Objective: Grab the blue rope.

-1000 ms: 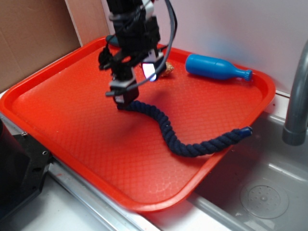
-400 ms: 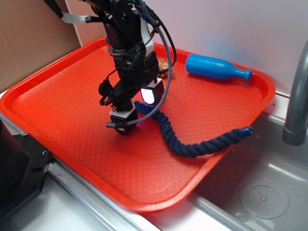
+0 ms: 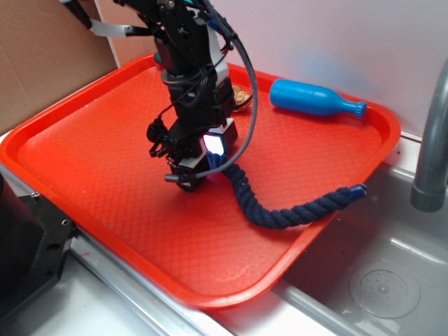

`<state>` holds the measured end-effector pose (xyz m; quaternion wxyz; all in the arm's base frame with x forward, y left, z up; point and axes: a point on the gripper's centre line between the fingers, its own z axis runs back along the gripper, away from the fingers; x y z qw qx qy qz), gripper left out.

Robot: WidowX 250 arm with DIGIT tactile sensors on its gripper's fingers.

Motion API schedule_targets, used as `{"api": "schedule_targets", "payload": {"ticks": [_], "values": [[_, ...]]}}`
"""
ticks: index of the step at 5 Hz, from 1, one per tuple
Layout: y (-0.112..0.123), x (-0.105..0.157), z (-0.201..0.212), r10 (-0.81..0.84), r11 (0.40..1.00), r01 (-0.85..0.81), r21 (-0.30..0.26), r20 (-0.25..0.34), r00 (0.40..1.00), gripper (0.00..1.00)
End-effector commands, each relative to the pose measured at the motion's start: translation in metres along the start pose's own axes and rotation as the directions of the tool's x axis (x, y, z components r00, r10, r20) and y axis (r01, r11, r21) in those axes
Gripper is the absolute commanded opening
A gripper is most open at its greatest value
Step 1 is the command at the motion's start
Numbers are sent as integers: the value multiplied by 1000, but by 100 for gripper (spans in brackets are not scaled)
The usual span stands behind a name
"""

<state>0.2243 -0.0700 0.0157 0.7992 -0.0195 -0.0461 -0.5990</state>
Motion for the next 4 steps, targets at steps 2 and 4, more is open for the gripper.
{"api": "schedule_targets", "payload": {"ticks": [2, 4], "values": [[-1, 4, 69, 345, 933, -329, 145, -94, 934, 0], [9, -14, 150, 749, 662, -741, 111, -122, 651, 0]]}}
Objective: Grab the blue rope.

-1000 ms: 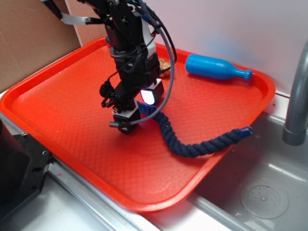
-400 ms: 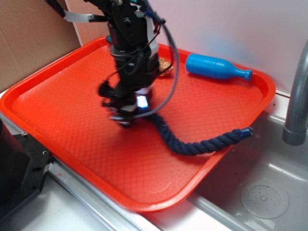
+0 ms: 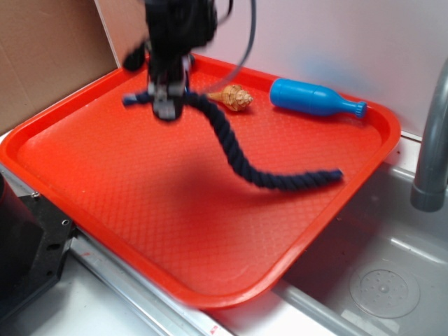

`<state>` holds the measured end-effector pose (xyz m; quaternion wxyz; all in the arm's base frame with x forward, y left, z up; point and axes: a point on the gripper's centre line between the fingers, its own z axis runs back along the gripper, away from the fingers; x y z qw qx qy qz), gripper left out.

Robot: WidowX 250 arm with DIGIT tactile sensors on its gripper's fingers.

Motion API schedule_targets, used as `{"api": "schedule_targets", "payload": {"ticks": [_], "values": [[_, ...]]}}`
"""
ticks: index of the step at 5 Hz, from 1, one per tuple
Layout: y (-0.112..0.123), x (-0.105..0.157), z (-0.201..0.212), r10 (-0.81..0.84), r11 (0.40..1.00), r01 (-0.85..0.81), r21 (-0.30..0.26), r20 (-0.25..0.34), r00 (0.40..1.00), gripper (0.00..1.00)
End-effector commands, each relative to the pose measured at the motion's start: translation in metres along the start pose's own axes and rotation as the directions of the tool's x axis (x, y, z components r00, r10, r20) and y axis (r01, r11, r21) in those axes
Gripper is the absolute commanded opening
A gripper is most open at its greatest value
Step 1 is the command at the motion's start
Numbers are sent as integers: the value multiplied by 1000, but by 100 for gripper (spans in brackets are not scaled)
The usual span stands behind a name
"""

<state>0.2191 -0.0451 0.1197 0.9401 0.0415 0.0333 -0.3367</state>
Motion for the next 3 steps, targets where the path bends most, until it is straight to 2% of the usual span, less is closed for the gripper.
{"api": "schedule_targets", "payload": {"ticks": [1, 2, 3], "values": [[7, -27, 69, 484, 875, -482, -41, 102, 869, 0], [7, -39, 80, 687, 726, -680, -98, 108, 718, 0], [9, -37, 75, 748, 663, -740, -110, 88, 657, 0]]}}
